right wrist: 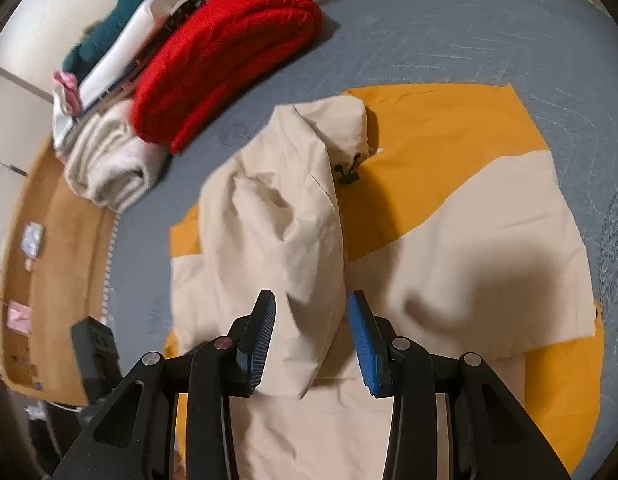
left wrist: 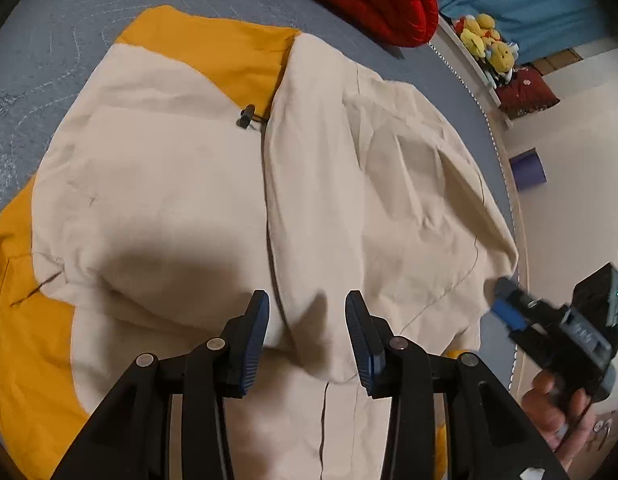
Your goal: Fold large clothes
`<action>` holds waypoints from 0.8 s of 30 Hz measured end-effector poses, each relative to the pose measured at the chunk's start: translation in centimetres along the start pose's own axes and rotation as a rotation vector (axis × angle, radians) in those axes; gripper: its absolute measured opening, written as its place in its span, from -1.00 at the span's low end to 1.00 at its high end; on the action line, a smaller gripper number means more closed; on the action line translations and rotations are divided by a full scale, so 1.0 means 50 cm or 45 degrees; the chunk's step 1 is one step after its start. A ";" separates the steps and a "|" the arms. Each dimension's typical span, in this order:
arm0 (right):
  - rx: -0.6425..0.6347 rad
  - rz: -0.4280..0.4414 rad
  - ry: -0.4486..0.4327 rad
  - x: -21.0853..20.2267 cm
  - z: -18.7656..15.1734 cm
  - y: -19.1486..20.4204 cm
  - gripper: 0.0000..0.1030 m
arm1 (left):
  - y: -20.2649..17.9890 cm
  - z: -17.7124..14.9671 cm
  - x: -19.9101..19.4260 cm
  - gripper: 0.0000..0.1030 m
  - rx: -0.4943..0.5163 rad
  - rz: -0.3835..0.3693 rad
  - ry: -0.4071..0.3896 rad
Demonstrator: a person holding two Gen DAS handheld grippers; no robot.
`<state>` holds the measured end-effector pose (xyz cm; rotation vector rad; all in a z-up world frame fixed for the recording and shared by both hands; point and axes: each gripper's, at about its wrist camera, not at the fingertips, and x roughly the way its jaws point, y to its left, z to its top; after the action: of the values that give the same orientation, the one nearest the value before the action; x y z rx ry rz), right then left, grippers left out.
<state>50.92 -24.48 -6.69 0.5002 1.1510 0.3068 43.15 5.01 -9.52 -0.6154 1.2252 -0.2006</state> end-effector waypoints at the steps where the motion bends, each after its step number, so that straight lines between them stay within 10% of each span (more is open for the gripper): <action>1: -0.001 -0.011 0.008 0.009 -0.001 -0.001 -0.23 | -0.002 0.002 0.002 -0.29 0.001 -0.011 -0.008; 6: -0.032 -0.025 0.027 0.038 -0.009 0.000 -0.30 | -0.019 0.001 0.022 -0.26 0.014 -0.006 -0.004; 8: -0.085 -0.017 0.000 0.029 -0.011 0.013 -0.69 | -0.026 -0.005 0.038 -0.26 0.041 0.010 0.012; 11: -0.146 0.064 -0.068 -0.003 -0.009 0.036 -0.92 | -0.024 -0.008 0.033 -0.99 0.087 0.031 -0.005; 17: -0.132 0.311 -0.264 -0.097 -0.015 0.055 -0.95 | -0.061 0.005 -0.080 -1.00 0.166 0.005 -0.220; 19: -0.097 0.262 -0.259 -0.086 -0.020 0.045 -0.95 | -0.069 0.000 -0.085 -1.00 0.203 0.039 -0.244; 24: 0.033 -0.222 0.150 0.073 -0.054 -0.034 -0.95 | -0.077 -0.013 -0.041 -1.00 0.253 0.058 -0.169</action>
<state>49.80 -23.60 -11.31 0.4053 1.3054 0.1721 42.55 2.57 -5.88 -0.4212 1.0749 -0.2368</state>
